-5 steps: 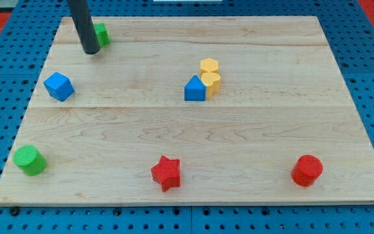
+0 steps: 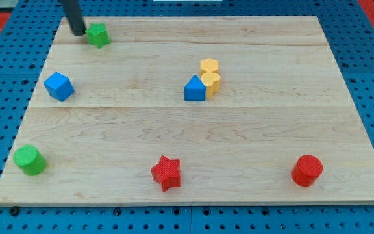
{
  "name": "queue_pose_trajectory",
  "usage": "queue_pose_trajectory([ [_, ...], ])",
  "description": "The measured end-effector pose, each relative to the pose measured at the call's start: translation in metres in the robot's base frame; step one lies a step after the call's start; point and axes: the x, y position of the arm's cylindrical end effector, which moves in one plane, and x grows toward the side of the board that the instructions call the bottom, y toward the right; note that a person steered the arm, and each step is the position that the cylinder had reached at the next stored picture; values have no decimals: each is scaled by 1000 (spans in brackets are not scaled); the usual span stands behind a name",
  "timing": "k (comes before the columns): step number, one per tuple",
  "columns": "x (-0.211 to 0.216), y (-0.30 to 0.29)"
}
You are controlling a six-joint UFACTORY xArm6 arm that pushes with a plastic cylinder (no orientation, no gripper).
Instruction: Push green star towards center
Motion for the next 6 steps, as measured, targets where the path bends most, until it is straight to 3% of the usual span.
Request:
queue_pose_trajectory([
  [1, 46, 101],
  [2, 45, 133],
  [3, -2, 133],
  [4, 0, 174],
  [6, 65, 194],
])
